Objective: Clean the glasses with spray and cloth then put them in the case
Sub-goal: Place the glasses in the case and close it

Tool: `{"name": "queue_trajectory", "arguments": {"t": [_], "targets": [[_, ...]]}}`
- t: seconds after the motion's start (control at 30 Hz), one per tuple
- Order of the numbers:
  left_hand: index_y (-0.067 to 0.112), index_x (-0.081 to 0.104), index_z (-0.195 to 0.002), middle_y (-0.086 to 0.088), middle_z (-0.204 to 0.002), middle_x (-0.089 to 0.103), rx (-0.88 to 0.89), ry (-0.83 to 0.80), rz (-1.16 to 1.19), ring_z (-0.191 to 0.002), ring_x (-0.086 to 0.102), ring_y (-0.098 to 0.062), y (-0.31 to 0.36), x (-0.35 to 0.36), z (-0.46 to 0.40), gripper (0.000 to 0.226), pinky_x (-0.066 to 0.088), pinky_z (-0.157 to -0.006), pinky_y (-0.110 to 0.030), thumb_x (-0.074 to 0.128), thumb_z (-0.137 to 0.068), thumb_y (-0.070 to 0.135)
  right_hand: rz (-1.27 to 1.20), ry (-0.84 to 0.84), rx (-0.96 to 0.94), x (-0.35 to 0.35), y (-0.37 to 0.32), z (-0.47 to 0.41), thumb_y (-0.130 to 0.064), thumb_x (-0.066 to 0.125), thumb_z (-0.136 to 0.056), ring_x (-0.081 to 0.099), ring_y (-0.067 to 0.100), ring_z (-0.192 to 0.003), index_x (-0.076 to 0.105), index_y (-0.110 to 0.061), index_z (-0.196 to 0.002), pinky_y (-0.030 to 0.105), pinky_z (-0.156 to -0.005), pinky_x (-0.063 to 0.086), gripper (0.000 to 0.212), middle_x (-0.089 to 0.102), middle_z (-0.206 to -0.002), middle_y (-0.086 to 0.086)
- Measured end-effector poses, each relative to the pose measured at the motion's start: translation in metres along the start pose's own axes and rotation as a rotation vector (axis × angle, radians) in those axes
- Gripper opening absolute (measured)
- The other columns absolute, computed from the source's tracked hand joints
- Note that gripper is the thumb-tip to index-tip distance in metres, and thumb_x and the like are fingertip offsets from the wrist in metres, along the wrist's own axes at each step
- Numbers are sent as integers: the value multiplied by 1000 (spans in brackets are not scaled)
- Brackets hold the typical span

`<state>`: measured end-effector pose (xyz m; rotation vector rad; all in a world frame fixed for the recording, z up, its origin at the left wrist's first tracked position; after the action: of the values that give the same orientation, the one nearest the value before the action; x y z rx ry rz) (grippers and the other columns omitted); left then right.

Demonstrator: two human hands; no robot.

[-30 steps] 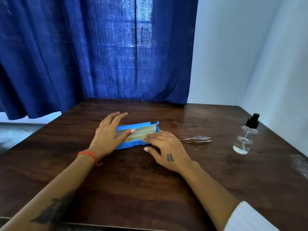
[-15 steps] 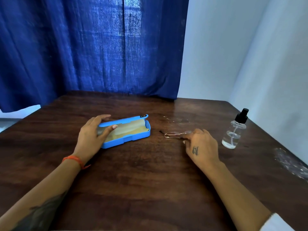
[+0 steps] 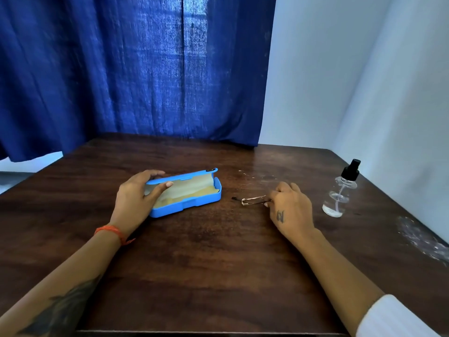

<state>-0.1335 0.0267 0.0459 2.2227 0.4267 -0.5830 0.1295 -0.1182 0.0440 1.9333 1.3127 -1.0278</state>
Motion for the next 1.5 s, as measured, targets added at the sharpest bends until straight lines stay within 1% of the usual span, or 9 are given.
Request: {"name": "queue_trajectory", "arguments": {"t": [0.1,0.4,0.63,0.8,1.1,1.2,1.33,1.43,1.5], "targets": [[13,65,-106,-5,-111,67,-4,2,-6,-100,57,-16,0,-1,0,28,41,-85,-24,65,-82,28,-45,136,-68,-14,-6,3,-10,82,-63,52,27,-59,72,-11,-65,27,-47,42,10,61,-66,5],[16,63,-104,-4,-110,66,-14,-23,17,-99,55,-12,-4,4,-2,25,40,-84,-24,59,-85,32,-121,398,-373,-62,-89,9,-8,75,-72,59,24,-67,73,-13,-78,30,-57,45,8,68,-75,2],[16,63,-102,0,-105,66,15,-24,33,-96,56,-10,-3,4,-1,22,40,-83,-24,57,-87,31,-93,326,-556,-36,-161,-12,-7,42,-74,58,23,-66,69,-12,-69,29,-56,44,27,63,-68,3],[15,63,-102,-1,-104,66,44,-23,21,-93,54,-8,-2,6,-1,23,39,-81,-22,57,-86,31,-124,227,-539,-13,-171,-18,-3,74,-60,59,24,-65,68,-9,-67,29,-56,48,10,62,-67,5],[15,63,-103,-1,-105,65,70,-54,-2,-96,54,-8,-2,9,-1,26,38,-81,-19,56,-87,34,-340,126,-454,-4,-165,-13,0,65,-56,61,27,-53,71,-7,-72,27,-49,49,19,65,-58,7],[18,63,-102,2,-103,65,92,-76,24,-96,56,-8,1,10,1,31,40,-80,-17,55,-86,44,-533,208,-342,-21,-143,-9,-9,52,-68,66,21,-65,74,-14,-82,29,-56,54,26,72,-72,1],[22,65,-97,6,-99,66,104,-129,162,-95,58,-6,4,10,4,37,45,-83,-22,46,-84,51,-544,366,-248,-41,-117,-14,-19,53,-81,61,19,-100,68,-16,-107,30,-85,49,31,69,-106,3],[25,66,-88,4,-90,69,2,-183,359,-87,63,-10,-2,14,5,29,49,-77,-28,47,-85,46,-436,136,-302,-14,-128,-22,-37,40,-91,32,27,-134,44,-25,-135,44,-108,25,46,42,-143,10],[25,65,-83,6,-90,68,-33,-226,423,-84,63,-8,-5,20,5,24,48,-75,-26,54,-79,45,-350,-34,-347,12,-137,-21,-45,24,-94,14,26,-141,25,-34,-143,48,-112,12,50,22,-153,7]]}}
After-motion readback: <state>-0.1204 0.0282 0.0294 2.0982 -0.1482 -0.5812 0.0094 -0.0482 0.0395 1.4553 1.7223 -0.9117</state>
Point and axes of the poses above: each hand's wrist, its own z-axis away from the middle knuckle, its own x-axis out of the palm, y = z × x, the point moved 10 cm from there along -z, towards the middle knuckle
